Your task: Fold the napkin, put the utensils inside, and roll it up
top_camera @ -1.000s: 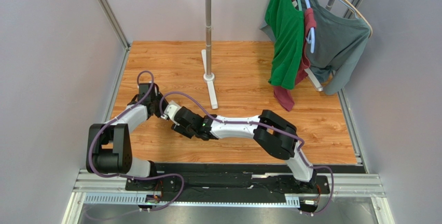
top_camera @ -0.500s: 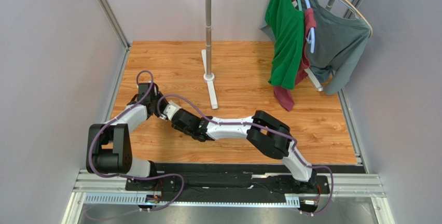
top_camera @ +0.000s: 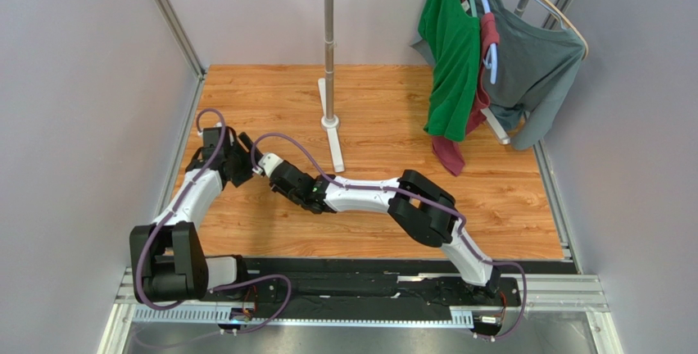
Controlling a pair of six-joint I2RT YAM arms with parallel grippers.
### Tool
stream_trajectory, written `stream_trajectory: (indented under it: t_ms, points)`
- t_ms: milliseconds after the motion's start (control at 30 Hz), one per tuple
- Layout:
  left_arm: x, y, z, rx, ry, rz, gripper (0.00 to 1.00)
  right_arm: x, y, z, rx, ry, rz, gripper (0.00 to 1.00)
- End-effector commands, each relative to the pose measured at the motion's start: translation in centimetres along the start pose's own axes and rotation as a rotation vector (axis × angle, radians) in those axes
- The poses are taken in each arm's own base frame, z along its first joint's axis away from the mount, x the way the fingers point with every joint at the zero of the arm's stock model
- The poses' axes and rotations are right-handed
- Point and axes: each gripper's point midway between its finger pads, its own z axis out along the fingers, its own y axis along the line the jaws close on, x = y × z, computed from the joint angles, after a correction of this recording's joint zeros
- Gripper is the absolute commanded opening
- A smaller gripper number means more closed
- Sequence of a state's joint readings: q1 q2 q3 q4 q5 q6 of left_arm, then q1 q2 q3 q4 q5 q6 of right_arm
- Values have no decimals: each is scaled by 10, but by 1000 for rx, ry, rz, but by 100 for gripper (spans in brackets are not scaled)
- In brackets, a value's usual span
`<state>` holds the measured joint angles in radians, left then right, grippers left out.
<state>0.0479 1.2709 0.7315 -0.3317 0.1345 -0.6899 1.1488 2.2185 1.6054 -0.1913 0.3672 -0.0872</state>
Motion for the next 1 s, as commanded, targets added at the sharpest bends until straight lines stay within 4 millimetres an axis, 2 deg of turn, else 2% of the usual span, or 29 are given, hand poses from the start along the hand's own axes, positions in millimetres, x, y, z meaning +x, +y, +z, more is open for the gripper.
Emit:
stream_trajectory:
  t_ms: [0,67,167,200,233,300,400,500,600,633,667,733,767,833,867,967]
  points:
    - [-28,8,-29,22,-48,-90,76,25,2,20,-39,96,66,32]
    - [-36,14,-38,27,-65,-120,76,22,-1,27,-42,103,83,31]
    - [-46,11,-55,45,-102,-112,76,19,-4,34,-44,112,131,32]
    - [-55,9,-63,49,-134,-103,76,18,-2,40,-50,113,138,31]
    - [-53,12,-68,30,-131,-89,77,14,-4,42,-49,109,143,31]
    - [-66,15,-81,4,-185,-76,77,10,-6,48,-43,108,148,31]
    - [-77,25,-95,-27,-230,-79,78,2,-10,56,-43,91,160,31]
    - [-83,26,-107,-24,-258,-68,78,-4,-17,65,-35,79,169,32]
    - [-84,29,-117,-40,-275,-27,78,-11,-24,78,-25,64,175,32]
    - [-85,28,-119,-41,-281,-18,78,-20,-27,83,-19,46,184,32]
    - [-85,28,-122,-40,-290,-7,78,-19,-31,89,-16,51,189,32]
    - [-87,28,-129,-50,-308,26,78,-37,-38,92,-11,19,209,32]
    - [-88,28,-132,-54,-316,35,78,-33,-40,99,-7,29,213,32]
    - [-90,30,-138,-73,-330,64,78,-39,-44,103,-3,11,222,33]
    - [-90,30,-140,-75,-335,72,78,-50,-50,104,1,-16,236,33]
    - [-91,32,-144,-84,-353,83,79,-53,-52,108,-33,-20,311,34]
